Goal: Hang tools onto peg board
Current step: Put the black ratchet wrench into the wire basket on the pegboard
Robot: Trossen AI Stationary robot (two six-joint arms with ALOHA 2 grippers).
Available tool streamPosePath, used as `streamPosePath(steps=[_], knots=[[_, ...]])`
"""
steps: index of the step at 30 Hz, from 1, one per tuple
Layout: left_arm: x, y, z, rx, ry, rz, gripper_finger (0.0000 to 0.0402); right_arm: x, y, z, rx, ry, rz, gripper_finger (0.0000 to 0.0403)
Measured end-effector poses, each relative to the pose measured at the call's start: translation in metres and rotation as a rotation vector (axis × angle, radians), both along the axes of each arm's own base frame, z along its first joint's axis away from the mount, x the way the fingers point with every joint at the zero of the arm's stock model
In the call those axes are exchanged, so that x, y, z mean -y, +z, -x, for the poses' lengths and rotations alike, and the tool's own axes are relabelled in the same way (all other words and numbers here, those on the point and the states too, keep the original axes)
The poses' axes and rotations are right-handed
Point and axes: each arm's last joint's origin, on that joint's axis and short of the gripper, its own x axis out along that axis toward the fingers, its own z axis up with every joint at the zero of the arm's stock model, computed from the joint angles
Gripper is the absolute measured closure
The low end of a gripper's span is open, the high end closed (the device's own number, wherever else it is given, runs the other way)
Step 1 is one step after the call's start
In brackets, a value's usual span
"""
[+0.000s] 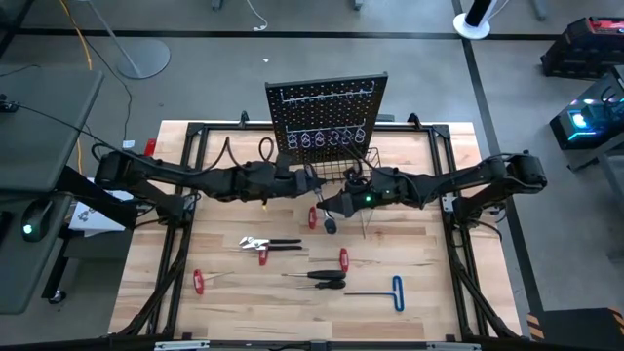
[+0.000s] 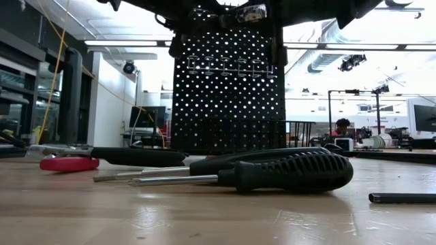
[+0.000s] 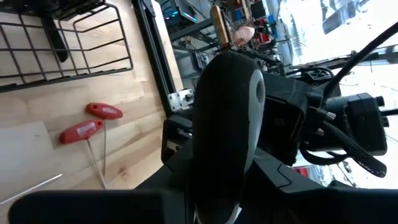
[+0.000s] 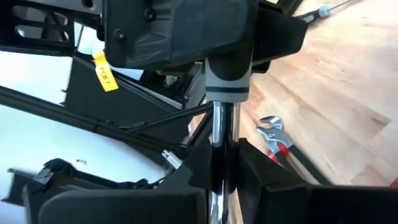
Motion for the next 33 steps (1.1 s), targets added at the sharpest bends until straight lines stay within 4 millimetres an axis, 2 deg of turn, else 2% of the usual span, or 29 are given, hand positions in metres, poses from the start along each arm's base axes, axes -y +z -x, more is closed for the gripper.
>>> streamPosePath(steps=[4, 8, 11, 14, 16, 19, 22, 25, 29, 33], knots=[[0.001, 0.001, 0.002, -0.008, -0.034, 0.018, 0.0320, -0.005, 0.006, 0.007, -0.009, 0.012, 0.049, 0.0376], [0.003, 0.003, 0.013, -0.096, -0.128, 0.045, 0.0242, -0.015, 0.010, 0.028, -0.120, 0.029, 0.132, 0.0376], [0.004, 0.001, 0.028, -0.202, -0.142, 0.047, 0.0192, -0.022, 0.008, 0.048, -0.265, 0.001, 0.212, 0.0376], [0.008, 0.002, 0.044, -0.296, -0.138, 0.017, 0.0168, -0.025, 0.004, 0.062, -0.396, -0.017, 0.339, 0.0376], [0.013, -0.002, 0.055, -0.356, -0.115, -0.014, 0.0163, -0.025, 0.011, 0.064, -0.461, -0.004, 0.482, 0.0376], [0.020, -0.021, 0.070, -0.452, -0.062, -0.013, 0.0161, -0.024, 0.028, 0.057, -0.539, 0.044, 0.776, 0.0376], [0.025, -0.043, 0.082, -0.470, -0.022, 0.062, 0.0160, -0.021, 0.040, 0.043, -0.649, 0.099, 1.079, 0.0376], [0.031, -0.059, 0.090, -0.466, -0.002, 0.111, 0.0160, -0.018, 0.046, 0.025, -0.710, 0.165, 1.271, 0.0376], [0.037, -0.068, 0.097, -0.455, 0.026, 0.118, 0.0160, -0.014, 0.021, 0.009, -0.899, 0.380, 1.475, 0.0376], [0.041, -0.074, 0.101, -0.466, 0.046, 0.104, 0.0159, -0.001, -0.003, -0.003, -1.070, 0.453, 1.572, 0.0376]])
